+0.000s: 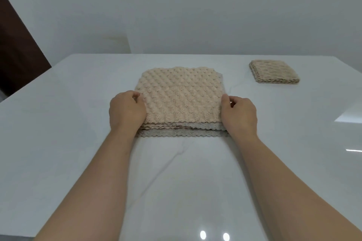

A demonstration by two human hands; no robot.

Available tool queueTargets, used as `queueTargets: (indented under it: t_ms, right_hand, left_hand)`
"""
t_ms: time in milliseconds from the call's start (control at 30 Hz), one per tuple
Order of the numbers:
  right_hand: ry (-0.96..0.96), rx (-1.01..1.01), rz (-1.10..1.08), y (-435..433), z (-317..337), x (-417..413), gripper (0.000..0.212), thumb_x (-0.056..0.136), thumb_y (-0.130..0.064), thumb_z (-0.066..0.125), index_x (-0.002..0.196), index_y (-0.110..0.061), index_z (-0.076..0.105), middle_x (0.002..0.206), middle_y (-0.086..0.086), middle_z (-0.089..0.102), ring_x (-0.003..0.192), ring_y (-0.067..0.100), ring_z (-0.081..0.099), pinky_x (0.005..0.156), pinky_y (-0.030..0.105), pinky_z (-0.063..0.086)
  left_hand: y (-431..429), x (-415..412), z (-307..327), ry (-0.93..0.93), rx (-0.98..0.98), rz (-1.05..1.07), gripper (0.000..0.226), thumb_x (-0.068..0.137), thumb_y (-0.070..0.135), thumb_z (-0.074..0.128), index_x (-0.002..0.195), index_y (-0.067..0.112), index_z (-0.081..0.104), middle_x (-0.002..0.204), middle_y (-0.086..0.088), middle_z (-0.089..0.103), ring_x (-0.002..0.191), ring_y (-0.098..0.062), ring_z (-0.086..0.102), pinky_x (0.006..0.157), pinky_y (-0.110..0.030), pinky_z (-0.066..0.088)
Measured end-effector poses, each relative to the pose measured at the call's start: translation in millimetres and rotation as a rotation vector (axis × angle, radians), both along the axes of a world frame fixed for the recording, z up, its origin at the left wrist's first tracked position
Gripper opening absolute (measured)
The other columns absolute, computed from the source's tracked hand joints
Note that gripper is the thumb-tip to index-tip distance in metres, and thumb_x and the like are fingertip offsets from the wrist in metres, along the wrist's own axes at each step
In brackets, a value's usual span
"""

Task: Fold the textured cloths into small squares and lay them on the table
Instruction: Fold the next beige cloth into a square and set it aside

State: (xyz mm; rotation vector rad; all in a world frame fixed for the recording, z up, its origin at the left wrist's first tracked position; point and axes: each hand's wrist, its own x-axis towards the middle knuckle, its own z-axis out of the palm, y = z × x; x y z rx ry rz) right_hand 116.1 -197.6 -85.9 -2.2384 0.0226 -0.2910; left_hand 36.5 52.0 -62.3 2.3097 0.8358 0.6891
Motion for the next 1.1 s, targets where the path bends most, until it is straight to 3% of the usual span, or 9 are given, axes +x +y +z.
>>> queueTargets:
  t_ms: [167,367,633,733,800,900,967,1100]
  right_hand:
    - [0.0,-0.004,0.013,0,-1,0,0.055,0.09,-0.062,0.039,0.111,-0.027,0.075,0.103,0.003,0.068,0.106,0.029,0.061,0.092,0.046,0.054]
    - [-0.04,-0.034,0.021,-2,-3,2,0.037,0.098,-0.043,0.049,0.125,-0.028,0.069,0.118,0.004,0.059,0.116,0.026,0.055,0.098,0.044,0.049]
    - [-0.056,0.013,0.047,-4,-4,9,0.017,0.095,-0.036,0.058,0.1,-0.029,0.073,0.114,0.003,0.064,0.114,0.022,0.056,0.09,0.033,0.046]
    - [-0.104,0.035,0.071,-3,-1,9,0.014,0.096,-0.032,0.061,0.1,-0.024,0.072,0.115,0.005,0.061,0.117,0.023,0.053,0.09,0.026,0.036]
    - [-0.169,0.042,0.099,-1,3,6,0.012,0.097,-0.03,0.061,0.1,-0.024,0.07,0.111,0.001,0.061,0.114,0.024,0.052,0.094,0.028,0.038]
    - [-0.251,0.103,0.135,3,9,0,0.01,0.1,-0.025,0.057,0.103,-0.022,0.066,0.101,-0.009,0.06,0.107,0.022,0.054,0.092,0.034,0.044]
    - [-0.248,0.171,0.156,4,14,-4,0.009,0.103,-0.024,0.053,0.106,-0.023,0.061,0.1,-0.008,0.061,0.101,0.018,0.055,0.083,0.028,0.041]
    - [-0.239,0.264,0.226,5,19,-13,0.009,0.106,-0.023,0.046,0.112,-0.026,0.052,0.1,-0.009,0.065,0.084,0.011,0.059,0.071,0.023,0.039]
  left_hand:
    - [1,3,-1,0.018,-0.044,0.017,0.028,0.097,0.027,0.056,0.119,0.02,0.073,0.12,-0.001,0.071,0.118,-0.025,0.061,0.096,-0.037,0.05]
    - [4,6,-4,0.033,-0.028,-0.005,0.034,0.094,0.026,0.058,0.125,0.021,0.07,0.121,-0.001,0.072,0.124,-0.03,0.056,0.104,-0.044,0.048]
    - [0,4,-1,-0.115,0.031,-0.074,0.032,0.094,0.013,0.056,0.119,0.022,0.073,0.116,0.003,0.074,0.115,-0.023,0.062,0.102,-0.04,0.05]
    - [-3,4,2,-0.192,-0.022,-0.13,0.028,0.094,0.011,0.06,0.115,0.025,0.073,0.113,0.011,0.073,0.105,-0.012,0.066,0.095,-0.025,0.049]
    - [-7,2,6,-0.254,-0.071,-0.162,0.028,0.092,0.01,0.064,0.113,0.026,0.073,0.109,0.016,0.072,0.099,-0.007,0.065,0.09,-0.02,0.048]
    - [-10,0,13,-0.335,-0.21,-0.178,0.028,0.091,0.012,0.067,0.112,0.03,0.072,0.108,0.021,0.07,0.083,-0.002,0.064,0.08,-0.022,0.054]
    - [-10,-2,16,-0.403,-0.351,-0.207,0.032,0.091,0.007,0.068,0.11,0.033,0.071,0.11,0.023,0.07,0.074,-0.004,0.062,0.074,-0.021,0.055]
    - [-10,-3,17,-0.491,-0.55,-0.334,0.038,0.091,-0.006,0.066,0.112,0.025,0.074,0.118,0.012,0.073,0.075,-0.015,0.061,0.078,-0.028,0.057]
